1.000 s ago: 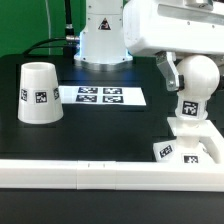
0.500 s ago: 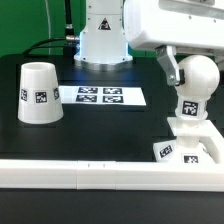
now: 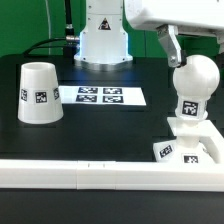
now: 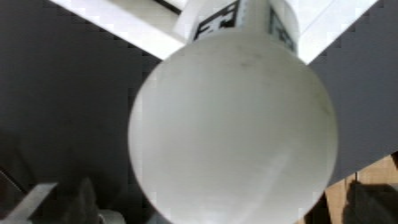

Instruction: Assemble lamp

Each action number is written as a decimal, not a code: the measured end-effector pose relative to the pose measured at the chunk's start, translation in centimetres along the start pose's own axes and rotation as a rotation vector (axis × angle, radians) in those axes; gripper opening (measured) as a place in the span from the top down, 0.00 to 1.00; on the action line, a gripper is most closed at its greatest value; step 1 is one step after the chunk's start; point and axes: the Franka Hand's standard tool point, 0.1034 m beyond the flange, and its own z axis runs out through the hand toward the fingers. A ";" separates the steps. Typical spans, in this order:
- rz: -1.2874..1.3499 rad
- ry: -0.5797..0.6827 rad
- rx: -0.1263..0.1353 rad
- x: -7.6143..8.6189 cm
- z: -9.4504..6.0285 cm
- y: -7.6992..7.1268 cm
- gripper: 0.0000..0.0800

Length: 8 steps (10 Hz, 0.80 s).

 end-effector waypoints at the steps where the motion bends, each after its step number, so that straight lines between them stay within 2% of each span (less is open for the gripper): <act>1: 0.001 0.000 -0.001 0.0 0.0 0.1 0.13; 2: 0.008 -0.050 0.025 -0.4 0.3 -0.5 0.13; 4: -0.002 -0.162 0.072 -0.7 0.6 -0.5 0.13; 5: -0.015 -0.221 0.091 -0.9 0.6 -0.4 0.13; 6: -0.024 -0.250 0.099 -0.9 0.8 -0.2 0.13; 8: -0.030 -0.365 0.141 -1.4 1.0 -0.6 0.13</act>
Offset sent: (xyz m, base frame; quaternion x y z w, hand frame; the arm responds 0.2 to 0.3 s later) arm 0.0073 -0.0190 -0.0085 0.0047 -0.1826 -0.0577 0.9815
